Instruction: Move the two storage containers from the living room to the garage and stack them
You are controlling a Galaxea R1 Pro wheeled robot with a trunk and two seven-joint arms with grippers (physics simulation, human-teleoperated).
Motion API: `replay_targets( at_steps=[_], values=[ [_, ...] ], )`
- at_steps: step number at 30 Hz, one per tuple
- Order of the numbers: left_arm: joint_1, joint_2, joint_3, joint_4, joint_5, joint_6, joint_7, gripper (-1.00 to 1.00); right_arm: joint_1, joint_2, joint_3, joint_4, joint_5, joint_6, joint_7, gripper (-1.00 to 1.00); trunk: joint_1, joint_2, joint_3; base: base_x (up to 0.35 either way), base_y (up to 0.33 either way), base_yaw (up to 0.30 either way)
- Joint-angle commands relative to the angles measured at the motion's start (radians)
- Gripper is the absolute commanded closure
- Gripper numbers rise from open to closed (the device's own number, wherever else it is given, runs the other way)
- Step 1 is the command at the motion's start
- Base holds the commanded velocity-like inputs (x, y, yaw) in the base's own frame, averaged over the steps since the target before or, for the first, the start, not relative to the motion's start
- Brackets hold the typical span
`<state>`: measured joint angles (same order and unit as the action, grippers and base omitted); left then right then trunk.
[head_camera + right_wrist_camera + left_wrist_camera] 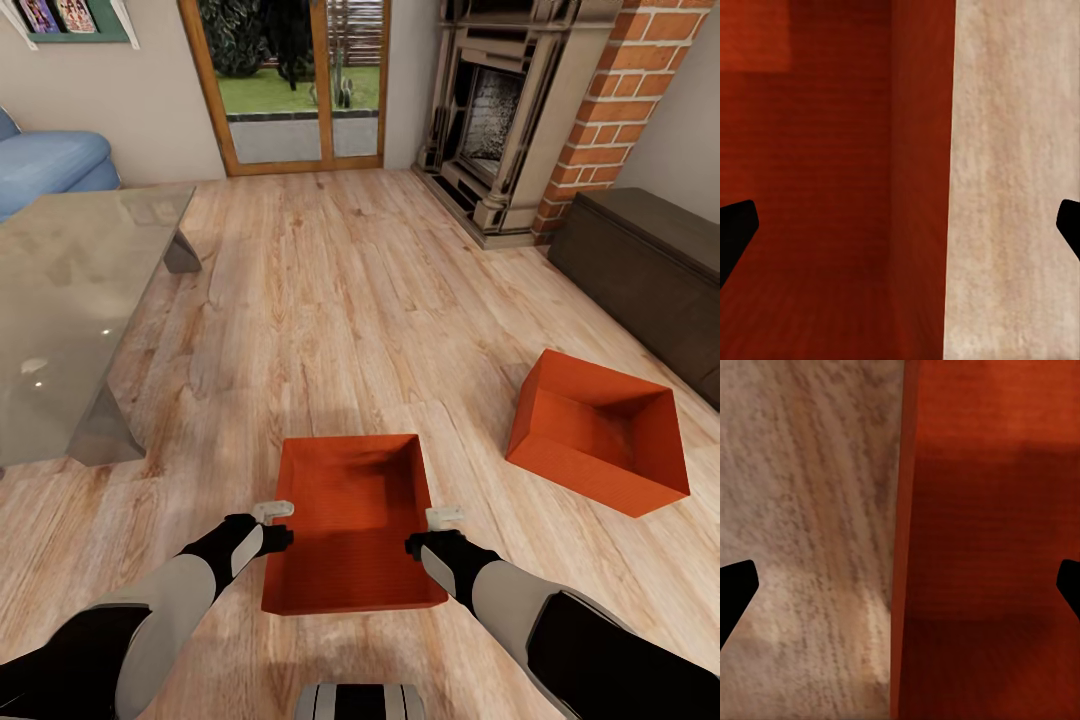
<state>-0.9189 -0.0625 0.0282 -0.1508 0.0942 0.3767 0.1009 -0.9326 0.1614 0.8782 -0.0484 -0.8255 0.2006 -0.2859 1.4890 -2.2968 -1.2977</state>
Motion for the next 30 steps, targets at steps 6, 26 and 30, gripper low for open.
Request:
replay_targets(
  at_steps=[6, 26, 30],
  values=[
    [0.0, 0.0, 0.002, -0.002, 0.01, 0.004, 0.006, -1.0, 0.0, 0.0, 0.008, -0.002, -0.006, 0.006, -0.006, -1.0, 0.0, 0.0, -0.001, 0.0, 0.0, 0.0],
    [0.0, -0.002, 0.002, -0.002, 0.01, 0.006, 0.006, -1.0, 0.0, 0.0, 0.007, -0.002, -0.006, 0.006, -0.006, -1.0, 0.031, -0.056, -0.026, 0.0, 0.0, 0.0],
    [0.0, -0.002, 0.002, -0.002, 0.01, 0.006, 0.006, -1.0, 0.0, 0.0, 0.007, -0.002, -0.006, 0.006, -0.006, -1.0, 0.031, -0.056, -0.026, 0.0, 0.0, 0.0]
  ],
)
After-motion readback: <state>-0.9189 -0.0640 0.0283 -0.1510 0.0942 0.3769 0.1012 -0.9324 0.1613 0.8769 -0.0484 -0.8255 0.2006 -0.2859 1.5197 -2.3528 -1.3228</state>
